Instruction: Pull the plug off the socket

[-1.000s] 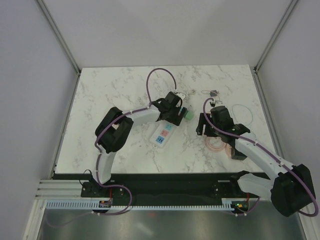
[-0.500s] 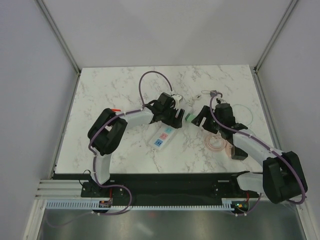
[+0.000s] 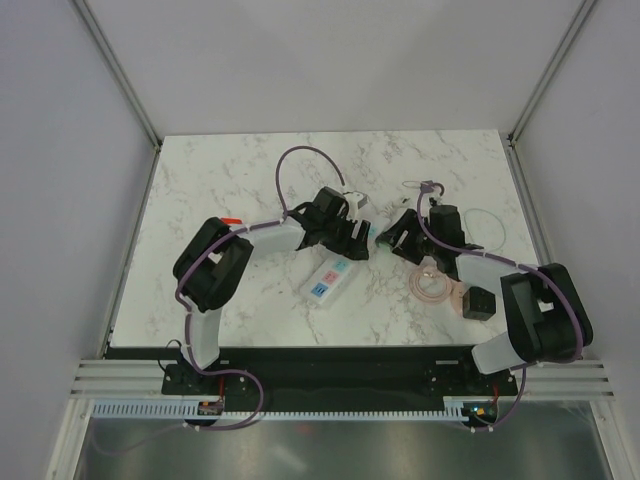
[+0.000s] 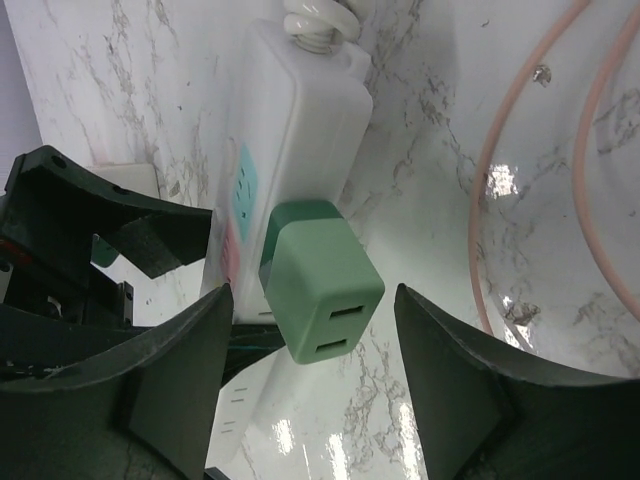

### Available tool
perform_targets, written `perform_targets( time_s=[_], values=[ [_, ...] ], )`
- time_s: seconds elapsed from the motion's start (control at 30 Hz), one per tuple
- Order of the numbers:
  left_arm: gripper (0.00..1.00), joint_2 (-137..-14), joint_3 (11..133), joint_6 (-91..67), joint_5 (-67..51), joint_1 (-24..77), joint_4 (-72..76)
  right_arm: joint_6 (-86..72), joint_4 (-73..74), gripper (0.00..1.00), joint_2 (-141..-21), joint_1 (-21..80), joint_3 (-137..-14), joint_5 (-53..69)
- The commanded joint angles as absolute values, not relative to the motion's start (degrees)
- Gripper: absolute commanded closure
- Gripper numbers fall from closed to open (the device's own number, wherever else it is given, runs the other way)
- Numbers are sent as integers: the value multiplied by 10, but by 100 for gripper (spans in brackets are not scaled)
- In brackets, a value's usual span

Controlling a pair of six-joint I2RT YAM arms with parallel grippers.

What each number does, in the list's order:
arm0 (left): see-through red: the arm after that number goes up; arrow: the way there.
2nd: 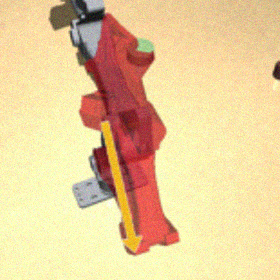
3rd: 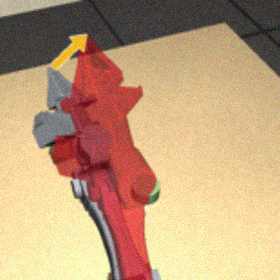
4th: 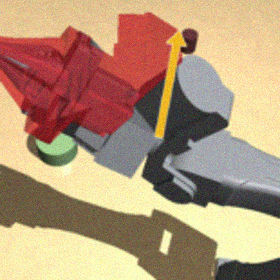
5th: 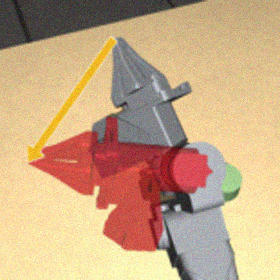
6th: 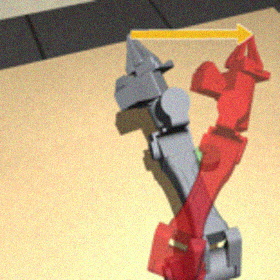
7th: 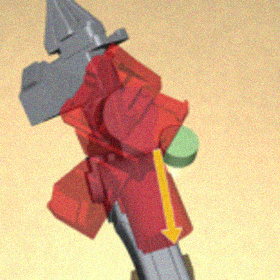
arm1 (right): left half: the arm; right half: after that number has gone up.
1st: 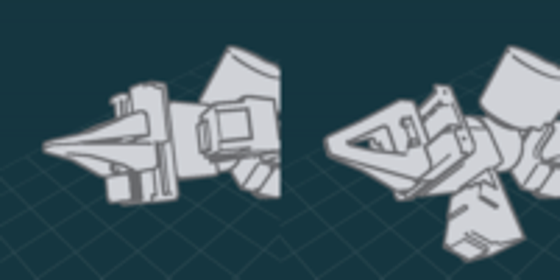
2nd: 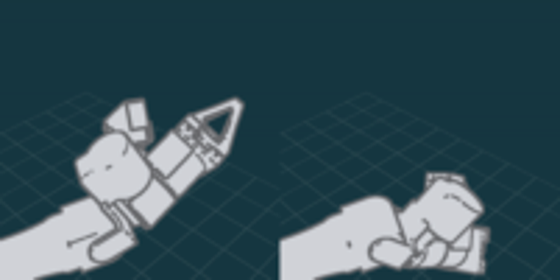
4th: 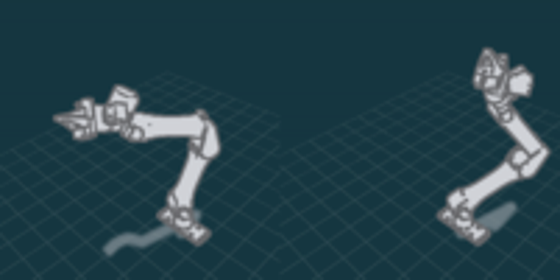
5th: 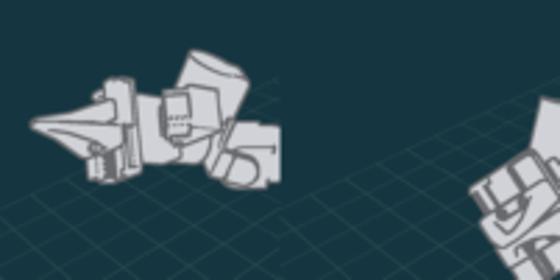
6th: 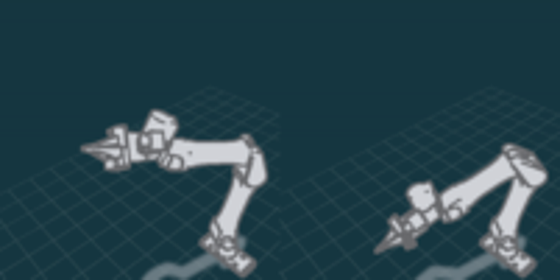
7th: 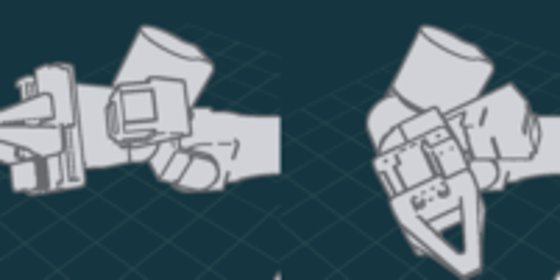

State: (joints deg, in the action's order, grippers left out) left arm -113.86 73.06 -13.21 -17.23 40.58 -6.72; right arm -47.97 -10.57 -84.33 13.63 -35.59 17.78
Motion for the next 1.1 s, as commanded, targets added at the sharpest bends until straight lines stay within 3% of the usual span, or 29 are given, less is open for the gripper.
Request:
perform_targets(
  time_s=[0.0,0.23,0.5,0.8,0.9,1.0,1.07],
  values=[
    [98,-1144,706,-165,-214,406,-103,-504,-184,28,-862,134,-348,196],
    [98,-1141,701,-167,-214,403,-99,-533,-258,42,-875,127,-319,198],
    [98,-1137,682,-175,-209,399,-83,-536,-283,49,-886,122,-303,192],
    [98,-1133,675,-171,-195,393,-77,-545,-322,67,-904,120,-290,205],
    [98,-1133,671,-181,-178,389,-76,-548,-324,80,-897,119,-286,209],
    [98,-1127,650,-210,-165,378,-56,-553,-322,98,-884,118,-278,206],
    [98,-1116,634,-239,-158,366,-34,-554,-326,100,-880,116,-269,203]
  ],
)
